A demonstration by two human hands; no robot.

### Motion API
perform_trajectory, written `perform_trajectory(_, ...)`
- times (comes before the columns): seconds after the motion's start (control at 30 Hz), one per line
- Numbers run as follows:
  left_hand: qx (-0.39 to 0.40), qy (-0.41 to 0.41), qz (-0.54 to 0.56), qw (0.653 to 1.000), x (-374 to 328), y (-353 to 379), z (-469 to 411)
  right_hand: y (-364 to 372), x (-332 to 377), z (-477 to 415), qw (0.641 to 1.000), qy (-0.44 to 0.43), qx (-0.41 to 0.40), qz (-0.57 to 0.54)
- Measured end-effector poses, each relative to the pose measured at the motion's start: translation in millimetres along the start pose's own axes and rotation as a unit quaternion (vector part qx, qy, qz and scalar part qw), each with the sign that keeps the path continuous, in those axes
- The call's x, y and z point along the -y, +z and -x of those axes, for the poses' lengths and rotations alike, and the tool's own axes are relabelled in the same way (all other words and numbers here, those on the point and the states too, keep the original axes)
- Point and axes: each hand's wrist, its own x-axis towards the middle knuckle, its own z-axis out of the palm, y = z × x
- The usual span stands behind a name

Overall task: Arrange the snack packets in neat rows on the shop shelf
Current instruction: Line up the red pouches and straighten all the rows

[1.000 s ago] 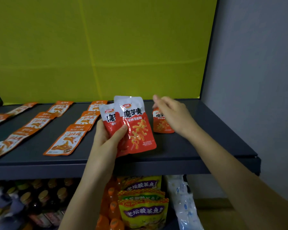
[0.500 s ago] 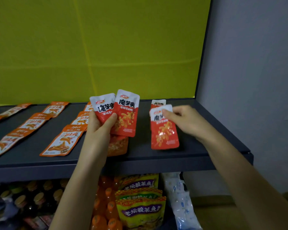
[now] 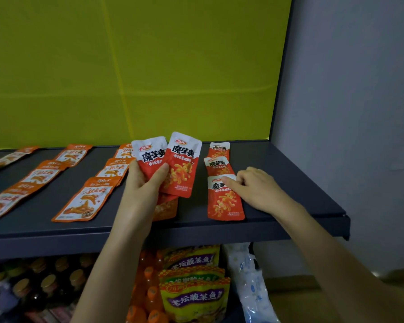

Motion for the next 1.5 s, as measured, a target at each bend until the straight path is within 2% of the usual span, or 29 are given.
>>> perform_trajectory(0.07, 0.011, 0.006, 0.007, 1.000, 0.1, 3.3, 0.3, -2.2, 0.3, 0.0, 1.000, 0.008, -0.017, 0.005)
perform_trajectory(0.13, 0.028, 0.014, 0.007, 0.999, -0.4, 10.0, 0.7, -8.5, 4.8, 1.3, 0.997, 0.013, -0.071, -0.011)
perform_trajectory(0.17, 0.037, 0.015, 0.006, 0.999, -0.7, 15.1, 0.8, -13.1, 8.8, 2.4, 0.995, 0.010, -0.091, -0.044)
perform_trajectory(0.23, 0.054, 0.015, 0.007, 0.998, -1.0, 28.0, -0.2, -23.5, 17.9, 3.3, 0.983, -0.004, -0.079, -0.164)
perform_trajectory(0.37, 0.074, 0.018, 0.011, 0.997, -2.7, 56.7, -4.3, -33.6, 27.7, 1.2, 0.936, -0.025, -0.047, -0.349)
perform_trajectory(0.47, 0.089, -0.005, 0.030, 0.996, -5.4, 70.2, -10.7, -44.3, 19.1, -10.9, 0.899, -0.005, -0.065, -0.434)
perform_trajectory(0.53, 0.079, -0.014, 0.038, 0.996, -10.8, 73.0, -18.5, -58.1, 5.6, -24.2, 0.877, 0.020, -0.107, -0.469)
perform_trajectory(0.6, 0.052, -0.022, 0.042, 0.998, -18.6, 71.2, -27.8, -69.9, -16.7, -43.1, 0.873, 0.066, -0.159, -0.456)
perform_trajectory(0.67, 0.030, -0.036, 0.034, 0.998, -26.3, 67.2, -35.2, -73.1, -42.0, -64.7, 0.890, 0.121, -0.179, -0.402)
perform_trajectory(0.83, 0.035, -0.079, 0.004, 0.996, -31.8, 65.4, -42.5, -52.1, -79.8, -104.1, 0.936, 0.211, -0.093, -0.265)
perform_trajectory(1.0, 0.079, -0.092, -0.039, 0.992, -25.4, 67.3, -45.3, -32.6, -95.3, -116.2, 0.953, 0.258, -0.098, -0.127)
perform_trajectory(1.2, 0.091, -0.091, -0.055, 0.990, -16.4, 69.4, -45.3, -27.0, -94.5, -117.5, 0.954, 0.270, -0.121, -0.046)
perform_trajectory(1.5, 0.117, -0.081, -0.060, 0.988, -9.5, 73.1, -41.6, -26.7, -90.1, -109.2, 0.960, 0.258, -0.110, -0.004)
